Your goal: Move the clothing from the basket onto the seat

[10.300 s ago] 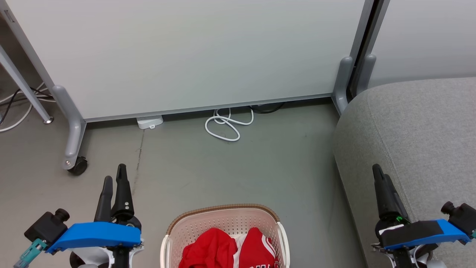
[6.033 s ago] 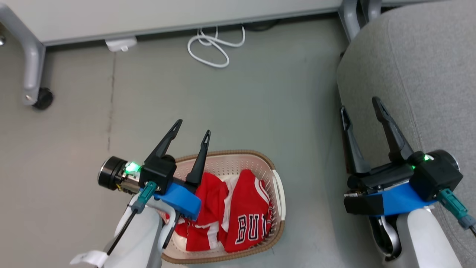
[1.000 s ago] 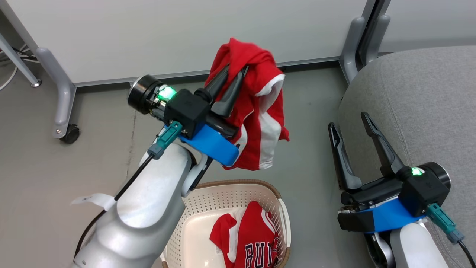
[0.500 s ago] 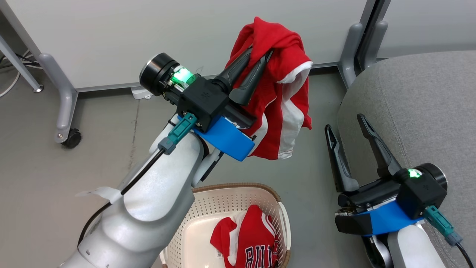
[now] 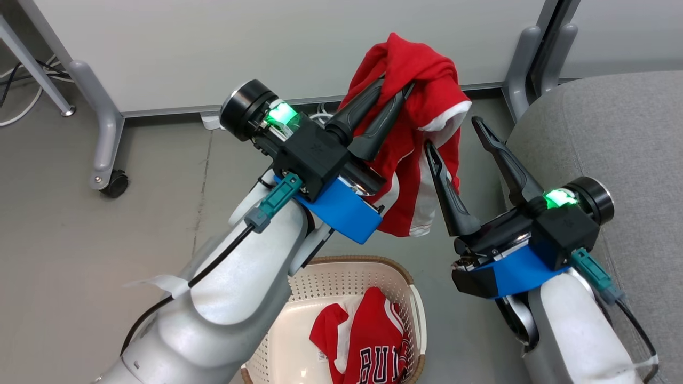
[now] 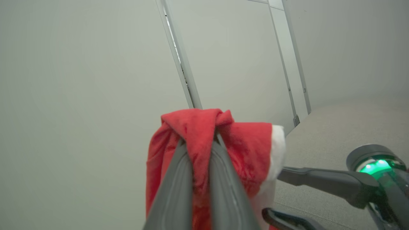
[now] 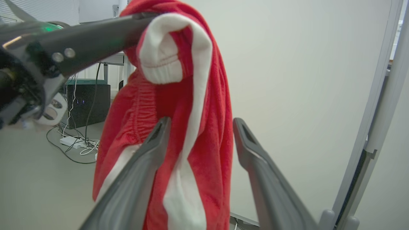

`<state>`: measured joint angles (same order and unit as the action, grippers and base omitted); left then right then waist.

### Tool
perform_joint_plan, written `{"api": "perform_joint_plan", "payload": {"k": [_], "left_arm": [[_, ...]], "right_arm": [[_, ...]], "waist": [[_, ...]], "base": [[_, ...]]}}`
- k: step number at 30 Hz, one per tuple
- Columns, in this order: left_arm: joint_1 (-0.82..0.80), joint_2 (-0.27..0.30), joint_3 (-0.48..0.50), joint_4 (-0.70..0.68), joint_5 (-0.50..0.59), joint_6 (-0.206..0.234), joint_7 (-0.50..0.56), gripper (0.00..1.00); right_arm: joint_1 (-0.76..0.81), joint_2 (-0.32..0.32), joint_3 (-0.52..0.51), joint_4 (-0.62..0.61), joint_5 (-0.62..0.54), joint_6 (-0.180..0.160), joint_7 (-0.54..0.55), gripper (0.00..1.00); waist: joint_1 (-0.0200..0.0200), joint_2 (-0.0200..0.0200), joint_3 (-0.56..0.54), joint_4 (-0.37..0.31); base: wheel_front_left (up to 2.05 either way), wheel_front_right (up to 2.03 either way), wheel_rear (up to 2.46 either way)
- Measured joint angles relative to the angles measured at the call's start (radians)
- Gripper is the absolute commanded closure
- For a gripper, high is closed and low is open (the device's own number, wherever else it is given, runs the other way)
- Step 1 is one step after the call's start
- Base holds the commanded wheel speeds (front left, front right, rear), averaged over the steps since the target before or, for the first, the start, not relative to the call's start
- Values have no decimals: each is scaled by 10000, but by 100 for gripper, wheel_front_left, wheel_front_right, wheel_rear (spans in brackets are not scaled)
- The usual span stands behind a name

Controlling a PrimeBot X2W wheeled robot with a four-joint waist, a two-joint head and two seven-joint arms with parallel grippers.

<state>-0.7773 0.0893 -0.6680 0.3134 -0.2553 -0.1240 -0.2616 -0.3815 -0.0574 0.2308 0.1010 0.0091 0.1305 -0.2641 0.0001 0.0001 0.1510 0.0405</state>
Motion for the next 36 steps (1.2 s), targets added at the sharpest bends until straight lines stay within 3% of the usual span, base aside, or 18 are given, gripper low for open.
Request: {"api": "perform_joint_plan", "payload": {"k": [13,14,15,16,36], "left_arm": [[109,-182,-598,-174,-63,0,0,100],[126,-188,-619,-173,-82,-2,0,100],[132,-194,-633,-171,-86,-2,0,100],[135,-201,-640,-157,-88,-2,0,100],[173,-234,-665,88,-88,-2,0,100]], "right_arm": [[-1039,-347,474,1528,221,0,0,0],[-1052,-349,529,1599,263,0,0,5],[-1053,-341,558,1643,368,2,0,85],[-1052,-336,560,1703,439,0,0,100],[-966,-320,669,1841,554,0,0,100]], "waist": [[0,0,211,326],[0,0,228,350],[0,0,243,373],[0,0,257,392],[0,0,333,402]], "base": [[0,0,0],[0,0,0],[0,0,0],[0,0,0],[0,0,0]]}}
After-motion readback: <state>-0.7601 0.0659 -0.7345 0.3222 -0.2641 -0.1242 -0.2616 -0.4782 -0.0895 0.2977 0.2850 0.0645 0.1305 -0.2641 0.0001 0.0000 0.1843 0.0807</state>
